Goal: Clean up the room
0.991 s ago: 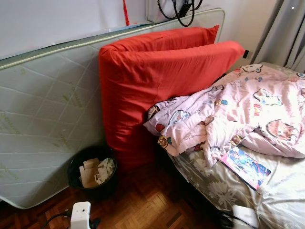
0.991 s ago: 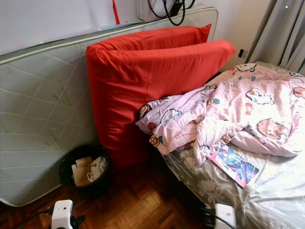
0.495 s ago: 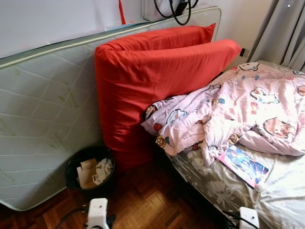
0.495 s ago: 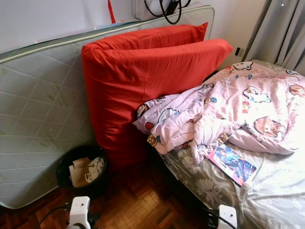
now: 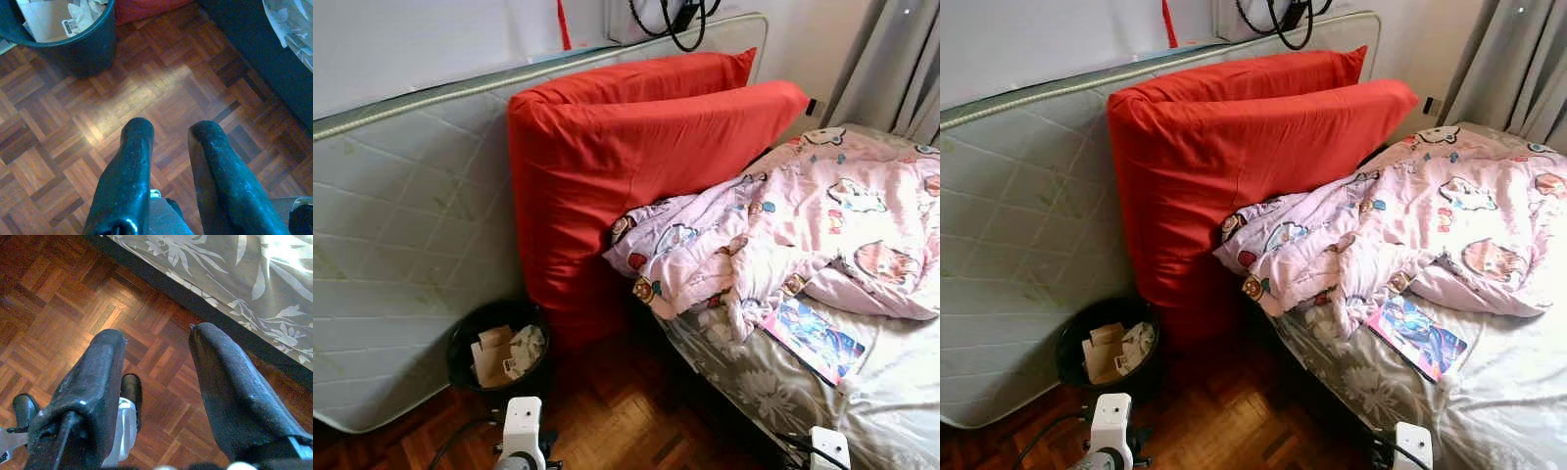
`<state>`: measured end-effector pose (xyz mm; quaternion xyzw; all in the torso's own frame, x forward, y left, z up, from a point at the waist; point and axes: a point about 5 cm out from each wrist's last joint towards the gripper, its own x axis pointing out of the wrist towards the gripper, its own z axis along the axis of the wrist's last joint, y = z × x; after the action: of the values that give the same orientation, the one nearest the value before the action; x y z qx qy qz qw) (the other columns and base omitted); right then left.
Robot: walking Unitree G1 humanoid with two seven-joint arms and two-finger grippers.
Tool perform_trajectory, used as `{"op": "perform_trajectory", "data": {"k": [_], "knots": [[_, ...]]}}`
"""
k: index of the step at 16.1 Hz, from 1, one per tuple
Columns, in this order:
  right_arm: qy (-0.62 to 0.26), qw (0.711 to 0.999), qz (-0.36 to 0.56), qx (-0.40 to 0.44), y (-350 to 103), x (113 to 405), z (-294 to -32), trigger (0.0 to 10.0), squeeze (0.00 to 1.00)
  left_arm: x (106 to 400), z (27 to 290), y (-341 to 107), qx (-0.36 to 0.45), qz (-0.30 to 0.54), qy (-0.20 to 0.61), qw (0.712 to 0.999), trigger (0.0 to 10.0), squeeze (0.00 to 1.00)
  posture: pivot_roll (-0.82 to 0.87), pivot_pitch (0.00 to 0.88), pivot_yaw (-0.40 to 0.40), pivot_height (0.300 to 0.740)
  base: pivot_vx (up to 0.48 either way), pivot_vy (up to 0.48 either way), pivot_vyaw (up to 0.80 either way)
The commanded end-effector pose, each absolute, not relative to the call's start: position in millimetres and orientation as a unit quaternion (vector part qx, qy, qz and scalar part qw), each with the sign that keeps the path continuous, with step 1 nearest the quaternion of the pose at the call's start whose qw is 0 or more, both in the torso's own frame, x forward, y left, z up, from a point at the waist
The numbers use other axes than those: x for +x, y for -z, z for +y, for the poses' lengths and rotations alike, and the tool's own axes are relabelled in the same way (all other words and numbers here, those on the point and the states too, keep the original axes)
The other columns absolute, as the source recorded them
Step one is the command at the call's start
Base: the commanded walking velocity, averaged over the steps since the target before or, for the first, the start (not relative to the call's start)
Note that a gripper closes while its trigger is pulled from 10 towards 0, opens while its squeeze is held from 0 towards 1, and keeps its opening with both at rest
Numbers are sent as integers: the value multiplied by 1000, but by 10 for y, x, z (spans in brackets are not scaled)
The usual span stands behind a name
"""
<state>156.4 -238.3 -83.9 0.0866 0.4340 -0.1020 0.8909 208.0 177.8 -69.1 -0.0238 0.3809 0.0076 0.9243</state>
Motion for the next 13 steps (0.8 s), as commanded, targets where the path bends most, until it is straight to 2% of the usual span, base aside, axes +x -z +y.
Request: {"op": "perform_trajectory", "data": {"k": [1,5,10,13], "knots": [[103,889,437,89,855,1523,-2379,10000,0,2055,1798,706,-27,388,-10,921,10000,0,-14,0,-9,740,0,0,0],[97,886,443,94,908,1434,-2281,10000,0,2053,1816,705,-28,389,-10,921,10000,0,-14,0,-7,740,0,0,0],[78,885,448,98,961,1470,-1935,10000,0,2051,1829,705,-30,388,-13,921,10000,0,-12,0,-11,740,0,0,0],[87,885,447,100,947,1459,-2056,10000,0,2052,1831,705,-32,389,-14,921,10000,0,-14,0,-15,740,0,0,0]]}}
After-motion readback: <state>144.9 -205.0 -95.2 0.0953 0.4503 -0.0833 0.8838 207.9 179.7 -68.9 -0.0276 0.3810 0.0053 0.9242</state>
